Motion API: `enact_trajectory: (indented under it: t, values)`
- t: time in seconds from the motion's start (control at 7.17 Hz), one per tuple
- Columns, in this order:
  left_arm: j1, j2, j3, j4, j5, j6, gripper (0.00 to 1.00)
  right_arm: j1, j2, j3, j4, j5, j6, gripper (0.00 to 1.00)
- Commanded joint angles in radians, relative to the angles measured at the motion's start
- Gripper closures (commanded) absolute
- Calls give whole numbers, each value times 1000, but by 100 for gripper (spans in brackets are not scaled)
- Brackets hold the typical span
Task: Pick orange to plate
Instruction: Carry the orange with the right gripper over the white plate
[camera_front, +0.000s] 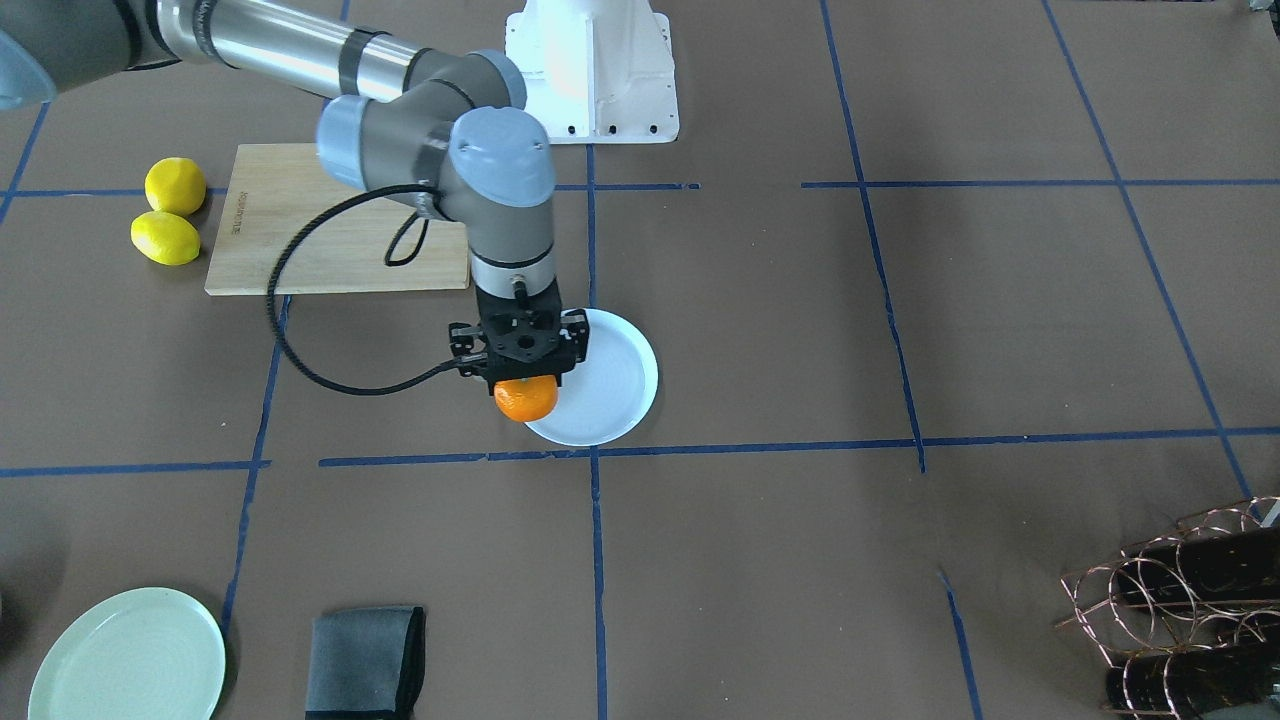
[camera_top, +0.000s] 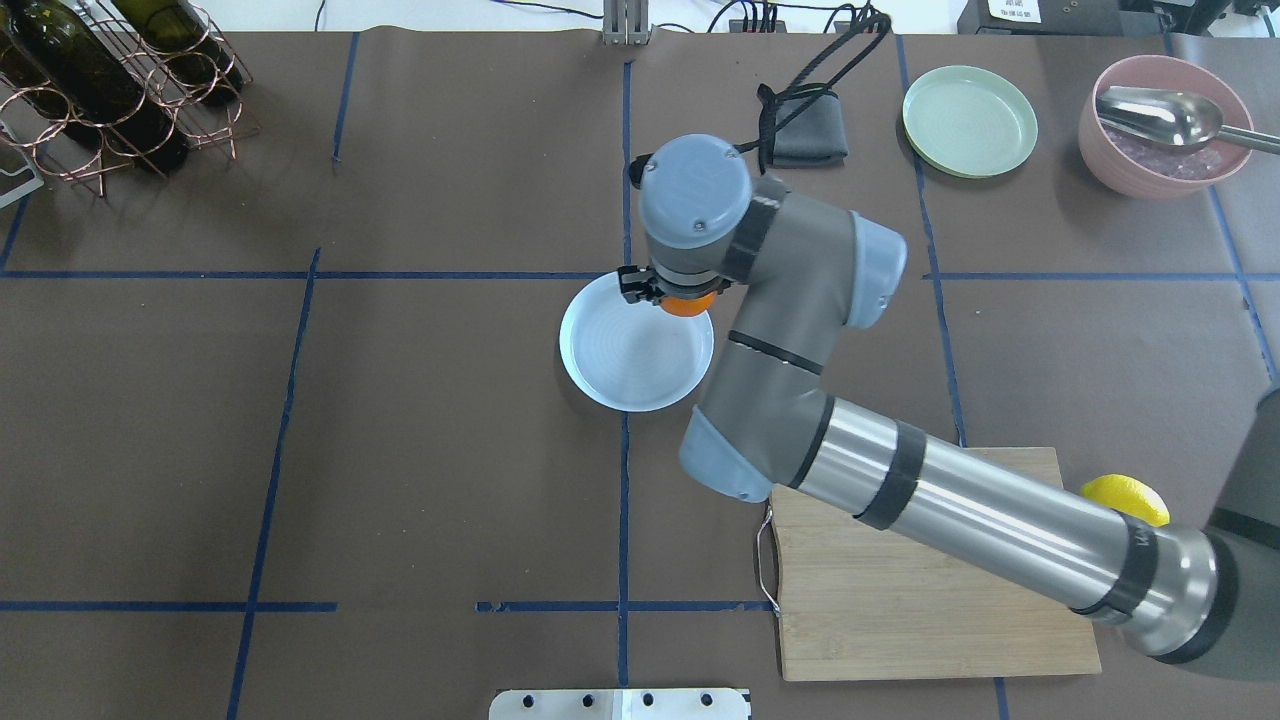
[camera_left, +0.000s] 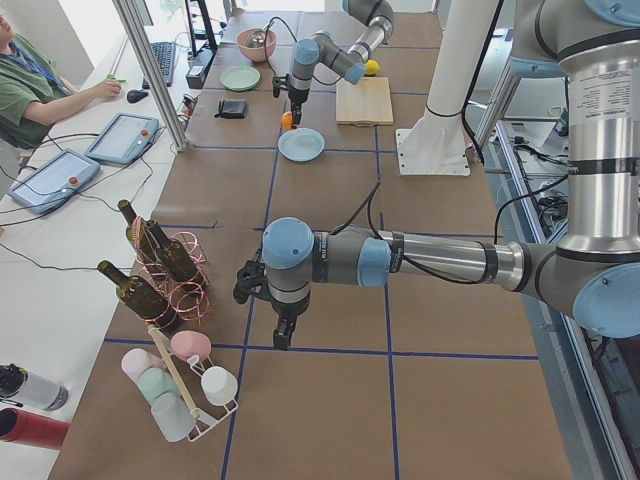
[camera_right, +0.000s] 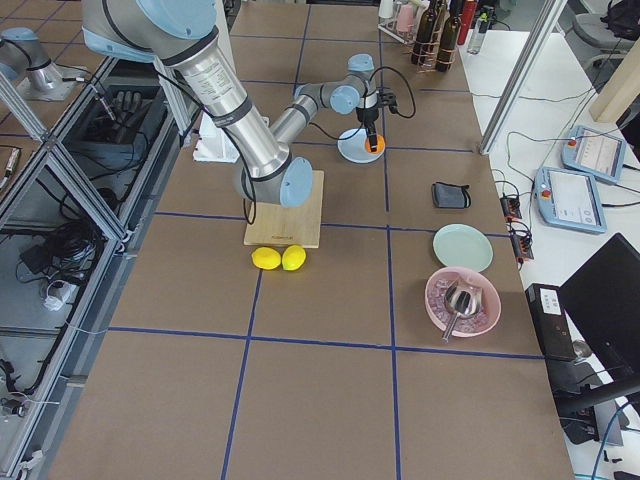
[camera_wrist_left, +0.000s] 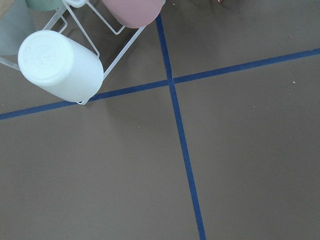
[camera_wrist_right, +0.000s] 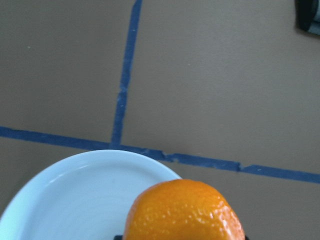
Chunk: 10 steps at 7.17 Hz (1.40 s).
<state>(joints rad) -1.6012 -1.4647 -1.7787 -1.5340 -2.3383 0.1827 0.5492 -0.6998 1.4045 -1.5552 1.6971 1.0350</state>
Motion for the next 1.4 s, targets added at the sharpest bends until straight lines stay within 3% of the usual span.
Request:
enact_trajectory:
  t: [0.0,0.28,0.42,0.56,0.84,0.98,1.26]
  values:
    - [0,0,-2,0,-1,1,0,-77,49,-65,-2,-54,59,52]
    - [0,0,-4,0,-1,0,0,-87,45,-87,1,-85,59,30]
    - [0,0,-4,2,-1,1,0,-87,46,-87,1,-85,59,9]
    - [0,0,-2,0,-1,1,0,-87,51,-85,1,-83,59,0]
    - [0,1,-1,2,-1,0,0,-49,51,-49,-5,-54,39,0]
    - [0,3,-2,2,-1,0,0,2,39,-7,-11,10,17,0]
    - [0,3,-2,3,0,0,0,194,-140,275,-142,229,-237,0]
